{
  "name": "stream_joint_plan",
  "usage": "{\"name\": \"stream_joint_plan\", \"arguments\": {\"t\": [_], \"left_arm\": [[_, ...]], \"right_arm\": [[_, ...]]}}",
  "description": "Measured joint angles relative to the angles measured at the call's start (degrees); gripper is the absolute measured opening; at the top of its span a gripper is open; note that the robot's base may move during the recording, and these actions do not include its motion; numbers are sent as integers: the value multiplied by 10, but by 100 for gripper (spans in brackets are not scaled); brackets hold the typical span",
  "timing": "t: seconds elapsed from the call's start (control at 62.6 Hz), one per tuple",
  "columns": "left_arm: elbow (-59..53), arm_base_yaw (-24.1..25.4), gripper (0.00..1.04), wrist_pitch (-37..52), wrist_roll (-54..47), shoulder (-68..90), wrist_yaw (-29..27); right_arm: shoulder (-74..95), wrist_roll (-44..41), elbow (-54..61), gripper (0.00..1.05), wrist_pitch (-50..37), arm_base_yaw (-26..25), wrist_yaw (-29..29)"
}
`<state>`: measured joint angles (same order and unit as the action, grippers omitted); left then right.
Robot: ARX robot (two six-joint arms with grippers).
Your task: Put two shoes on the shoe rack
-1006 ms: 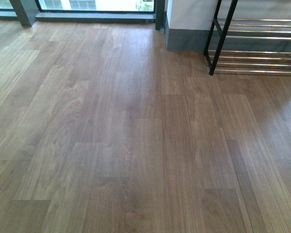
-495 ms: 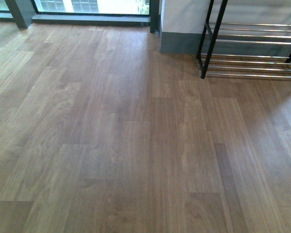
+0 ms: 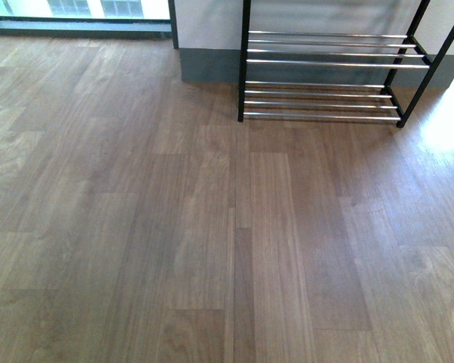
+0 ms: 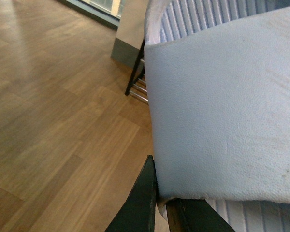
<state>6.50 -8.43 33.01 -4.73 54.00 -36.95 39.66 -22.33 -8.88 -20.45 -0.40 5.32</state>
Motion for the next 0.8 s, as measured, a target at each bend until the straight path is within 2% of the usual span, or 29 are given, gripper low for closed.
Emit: {"name": "stream_joint_plan", "arguments": {"t": [0.799], "left_arm": [[-1,0,2,0,0,0,-2]], "right_arm": [[0,0,1,2,0,0,3]]}}
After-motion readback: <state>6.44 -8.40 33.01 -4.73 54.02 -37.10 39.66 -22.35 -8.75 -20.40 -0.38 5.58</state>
